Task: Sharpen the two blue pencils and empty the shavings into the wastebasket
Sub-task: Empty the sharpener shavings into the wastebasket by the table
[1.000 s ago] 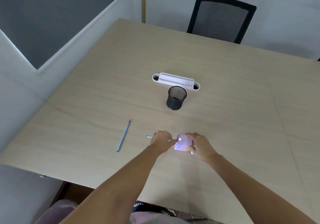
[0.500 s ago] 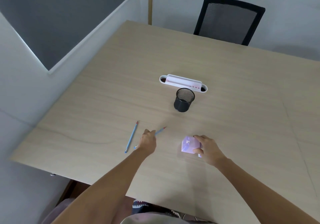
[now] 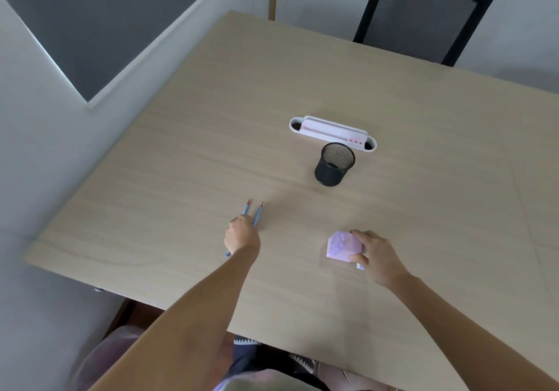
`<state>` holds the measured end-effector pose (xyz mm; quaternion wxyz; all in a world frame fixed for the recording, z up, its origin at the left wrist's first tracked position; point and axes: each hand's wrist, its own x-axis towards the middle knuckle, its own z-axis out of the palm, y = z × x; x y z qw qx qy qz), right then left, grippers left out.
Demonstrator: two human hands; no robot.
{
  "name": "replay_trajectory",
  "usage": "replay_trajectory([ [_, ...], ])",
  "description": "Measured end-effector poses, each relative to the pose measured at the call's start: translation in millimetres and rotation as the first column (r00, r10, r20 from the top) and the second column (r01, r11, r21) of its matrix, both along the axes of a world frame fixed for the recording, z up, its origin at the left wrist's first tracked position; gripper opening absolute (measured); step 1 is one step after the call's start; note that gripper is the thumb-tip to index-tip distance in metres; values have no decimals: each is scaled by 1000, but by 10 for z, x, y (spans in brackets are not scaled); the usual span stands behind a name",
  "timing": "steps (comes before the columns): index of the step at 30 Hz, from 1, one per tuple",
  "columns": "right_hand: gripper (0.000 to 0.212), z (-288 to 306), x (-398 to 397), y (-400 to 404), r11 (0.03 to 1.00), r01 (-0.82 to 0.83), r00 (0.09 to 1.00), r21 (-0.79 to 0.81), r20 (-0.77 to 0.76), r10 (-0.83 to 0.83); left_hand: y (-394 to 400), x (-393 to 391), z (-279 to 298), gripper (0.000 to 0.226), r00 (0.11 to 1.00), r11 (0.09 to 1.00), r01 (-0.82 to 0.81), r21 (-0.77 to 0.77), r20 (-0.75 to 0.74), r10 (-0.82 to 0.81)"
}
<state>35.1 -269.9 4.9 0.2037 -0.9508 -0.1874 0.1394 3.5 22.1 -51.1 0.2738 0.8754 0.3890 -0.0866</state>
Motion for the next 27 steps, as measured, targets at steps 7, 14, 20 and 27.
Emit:
replay_trajectory([
  [7,47,2,-13,5,1000,-1,1000,1,-2,1,54,-1,-38,9,998,1000,15,-14,56,-14],
  [14,45,36,-26,21,1000,7,1000,1,-19,-7,-428,-57,57,17,863,904,413,-115,368,-347],
  [20,46,37,-1,28,999,3,1000,-46,-17,-4,-1104,89,66,67,753,673,657,-339,330,-569],
  [27,45,4,8,17,994,-9,1000,-104,11,11,-1256,167,-83,44,786,713,614,-339,341,-515],
])
